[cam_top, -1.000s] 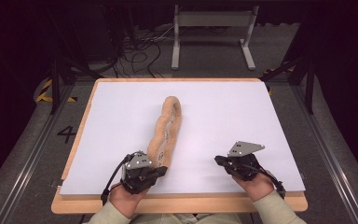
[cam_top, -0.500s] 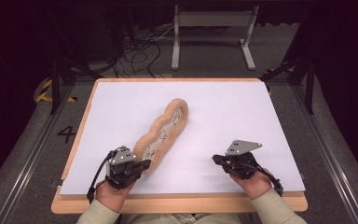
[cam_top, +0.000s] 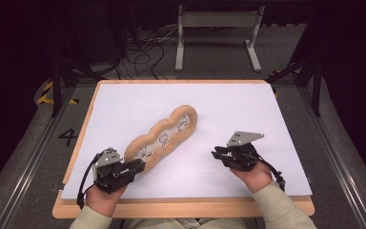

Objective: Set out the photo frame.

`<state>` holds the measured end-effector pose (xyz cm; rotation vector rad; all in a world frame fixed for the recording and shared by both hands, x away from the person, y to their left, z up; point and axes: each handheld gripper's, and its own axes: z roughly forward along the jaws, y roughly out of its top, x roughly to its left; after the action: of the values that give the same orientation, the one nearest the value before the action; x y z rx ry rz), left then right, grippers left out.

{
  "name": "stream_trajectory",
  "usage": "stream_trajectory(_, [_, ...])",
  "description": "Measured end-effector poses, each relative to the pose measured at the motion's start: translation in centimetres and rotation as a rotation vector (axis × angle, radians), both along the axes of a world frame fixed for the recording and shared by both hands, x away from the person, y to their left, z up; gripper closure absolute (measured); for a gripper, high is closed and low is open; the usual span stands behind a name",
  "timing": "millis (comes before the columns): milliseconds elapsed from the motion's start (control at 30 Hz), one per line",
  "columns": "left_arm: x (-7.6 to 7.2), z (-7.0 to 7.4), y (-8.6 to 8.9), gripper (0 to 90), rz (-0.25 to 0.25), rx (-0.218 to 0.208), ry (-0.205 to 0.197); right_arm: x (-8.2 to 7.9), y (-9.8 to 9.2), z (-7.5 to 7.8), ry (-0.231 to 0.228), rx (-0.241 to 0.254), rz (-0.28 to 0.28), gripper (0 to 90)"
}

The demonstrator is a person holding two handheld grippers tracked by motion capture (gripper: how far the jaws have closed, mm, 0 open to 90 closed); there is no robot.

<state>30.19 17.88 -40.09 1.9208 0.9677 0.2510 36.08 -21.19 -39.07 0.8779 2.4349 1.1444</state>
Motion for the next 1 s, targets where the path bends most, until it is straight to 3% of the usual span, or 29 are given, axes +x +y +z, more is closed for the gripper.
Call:
stream_trajectory(100, [-0.9,0.2,0.9,66.8,0.021,-0.004,-0.028,2.1,0.6,0.7,-0.011,0.033,-0.011,68.2])
stream_trajectory(133, [-1.1,0.3,1.1,66.0,0.029,-0.014,-0.009,2.7,0.8,0.8,-0.014,0.038,-0.011,67.4])
stream_trajectory(233, [-1.1,0.2,1.9,62.4,0.042,-0.051,-0.002,4.5,1.5,0.8,-0.037,0.047,-0.016,62.9])
stream_trajectory(500, [-1.5,0.3,3.1,55.8,0.094,-0.069,-0.017,8.3,2.4,0.6,-0.002,0.039,-0.067,53.9])
stream_trajectory(533, [-1.6,0.2,3.6,52.1,0.107,-0.086,-0.017,9.4,2.7,0.5,0.001,0.046,-0.072,49.5])
stream_trajectory(633, [-1.7,0.0,3.9,49.8,0.126,-0.092,-0.015,10.2,3.0,0.4,0.000,0.041,-0.078,43.6])
stream_trajectory(867, [-1.0,-1.0,3.8,34.5,0.166,-0.039,0.020,13.0,3.8,-0.5,0.041,0.066,-0.087,38.6])
stream_trajectory(1000, [-0.2,-1.7,3.6,28.0,0.169,-0.019,0.039,14.2,4.6,-1.3,0.053,0.049,-0.066,36.7])
